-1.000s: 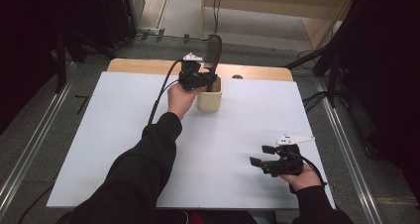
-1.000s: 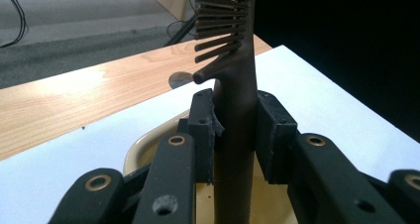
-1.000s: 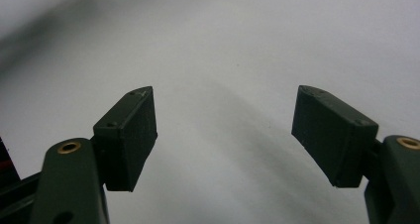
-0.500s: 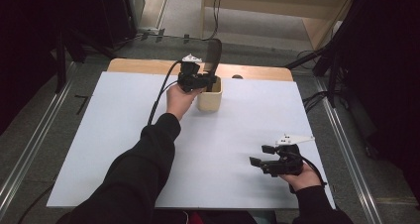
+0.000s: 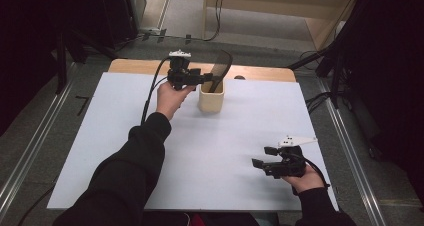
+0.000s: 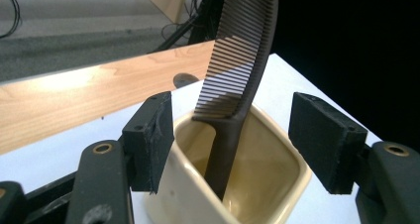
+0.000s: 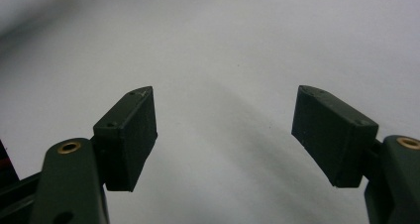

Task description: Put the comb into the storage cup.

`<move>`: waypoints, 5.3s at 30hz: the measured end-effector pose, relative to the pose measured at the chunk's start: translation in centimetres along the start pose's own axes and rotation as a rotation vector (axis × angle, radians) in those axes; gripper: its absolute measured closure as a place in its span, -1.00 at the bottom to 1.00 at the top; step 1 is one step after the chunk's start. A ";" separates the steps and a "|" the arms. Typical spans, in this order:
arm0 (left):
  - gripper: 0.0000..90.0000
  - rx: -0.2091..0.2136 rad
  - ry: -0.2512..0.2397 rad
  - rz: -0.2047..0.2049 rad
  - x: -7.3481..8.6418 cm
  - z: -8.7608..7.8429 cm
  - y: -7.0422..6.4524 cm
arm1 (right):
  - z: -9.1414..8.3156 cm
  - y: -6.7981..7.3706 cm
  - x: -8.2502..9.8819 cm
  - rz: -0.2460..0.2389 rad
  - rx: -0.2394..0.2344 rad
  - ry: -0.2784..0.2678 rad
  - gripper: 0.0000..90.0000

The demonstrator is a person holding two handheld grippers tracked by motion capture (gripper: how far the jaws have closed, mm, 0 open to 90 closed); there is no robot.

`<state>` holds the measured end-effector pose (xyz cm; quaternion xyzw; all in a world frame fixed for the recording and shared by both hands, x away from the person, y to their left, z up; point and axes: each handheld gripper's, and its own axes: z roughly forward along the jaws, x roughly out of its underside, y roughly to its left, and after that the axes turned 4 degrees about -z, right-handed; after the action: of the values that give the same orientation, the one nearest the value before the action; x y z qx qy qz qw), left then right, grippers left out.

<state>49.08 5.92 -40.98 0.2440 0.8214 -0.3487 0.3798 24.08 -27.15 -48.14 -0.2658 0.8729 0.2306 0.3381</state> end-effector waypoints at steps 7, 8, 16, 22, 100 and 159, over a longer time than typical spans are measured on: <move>-0.23 0.018 0.021 -0.022 0.5 -1.0 0.7 | 0.0 0.0 0.0 0.001 0.004 0.004 -0.47; -0.23 0.018 0.021 -0.022 0.5 -1.0 0.7 | 0.0 0.0 0.0 0.001 0.004 0.004 -0.47; -0.23 0.024 0.040 -0.039 1.1 -2.2 1.2 | 0.1 0.0 0.0 -0.004 0.000 0.008 -0.47; -0.23 0.023 0.064 -0.047 1.7 -2.9 1.4 | 0.3 -0.2 0.0 -0.003 -0.005 0.016 -0.47; -0.30 0.107 0.259 -0.013 10.1 -8.8 -1.5 | 1.5 0.2 -0.8 -0.027 -0.008 0.050 -0.47; -0.34 0.076 0.345 0.073 15.9 -15.2 -3.4 | 1.7 0.1 -0.8 -0.011 -0.018 0.065 -0.47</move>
<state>30.50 17.46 -45.12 0.3441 0.8511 -0.3185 0.2362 25.34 -25.86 -48.71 -0.2811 0.8798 0.2278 0.3081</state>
